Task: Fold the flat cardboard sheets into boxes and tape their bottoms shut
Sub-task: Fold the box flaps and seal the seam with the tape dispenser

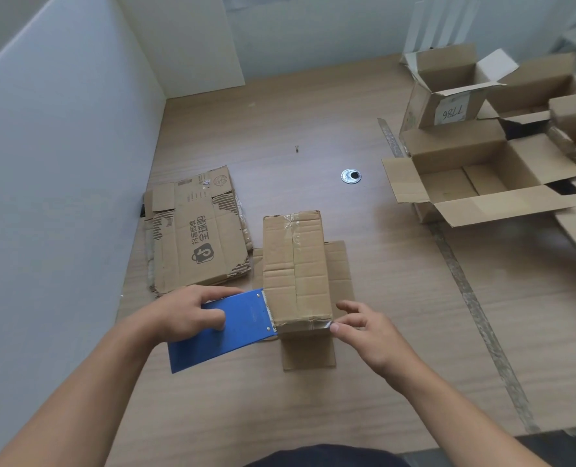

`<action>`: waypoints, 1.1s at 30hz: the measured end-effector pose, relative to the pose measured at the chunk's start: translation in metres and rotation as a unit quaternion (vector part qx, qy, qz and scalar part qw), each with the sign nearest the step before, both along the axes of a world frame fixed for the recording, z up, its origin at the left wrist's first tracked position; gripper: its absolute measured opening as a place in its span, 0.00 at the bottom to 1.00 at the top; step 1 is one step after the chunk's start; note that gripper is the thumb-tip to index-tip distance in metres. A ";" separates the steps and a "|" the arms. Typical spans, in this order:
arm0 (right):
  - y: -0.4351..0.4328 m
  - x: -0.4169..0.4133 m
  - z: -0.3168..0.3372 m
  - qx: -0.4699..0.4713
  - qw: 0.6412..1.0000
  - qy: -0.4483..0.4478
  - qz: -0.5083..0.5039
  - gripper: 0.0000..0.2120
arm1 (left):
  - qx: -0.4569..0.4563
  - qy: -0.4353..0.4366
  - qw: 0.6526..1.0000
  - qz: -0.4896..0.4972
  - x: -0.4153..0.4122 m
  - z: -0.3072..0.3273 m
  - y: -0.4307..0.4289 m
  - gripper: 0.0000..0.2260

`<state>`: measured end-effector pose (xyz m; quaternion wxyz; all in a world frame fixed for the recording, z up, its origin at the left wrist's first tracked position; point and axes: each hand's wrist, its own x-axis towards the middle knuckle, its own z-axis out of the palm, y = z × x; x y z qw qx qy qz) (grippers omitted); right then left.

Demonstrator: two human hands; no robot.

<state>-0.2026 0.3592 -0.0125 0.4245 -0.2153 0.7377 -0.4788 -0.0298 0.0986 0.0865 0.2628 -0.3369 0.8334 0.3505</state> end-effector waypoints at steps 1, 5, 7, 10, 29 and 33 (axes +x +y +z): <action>0.001 0.000 -0.001 -0.009 1.000 -0.027 0.000 0.07 | -0.003 -0.001 1.000 0.000 0.000 0.000 0.000 0.23; 0.006 0.001 -0.001 -0.021 0.996 -0.082 0.032 0.08 | -0.007 -0.003 1.000 -0.004 -0.003 0.001 0.002 0.23; 0.005 0.005 -0.003 -0.019 0.995 -0.082 0.053 0.09 | -0.009 -0.004 1.000 -0.007 -0.005 0.001 0.003 0.23; 0.004 0.007 -0.006 -0.023 0.999 -0.027 0.032 0.09 | -0.010 -0.003 1.000 -0.009 -0.007 0.002 0.004 0.22; -0.010 -0.012 -0.006 0.100 0.960 0.249 0.075 0.13 | -0.008 0.003 1.000 -0.005 -0.006 0.001 0.005 0.23; -0.007 -0.006 -0.010 0.120 0.957 0.245 0.102 0.21 | -0.008 0.001 1.000 -0.004 -0.007 0.000 0.005 0.22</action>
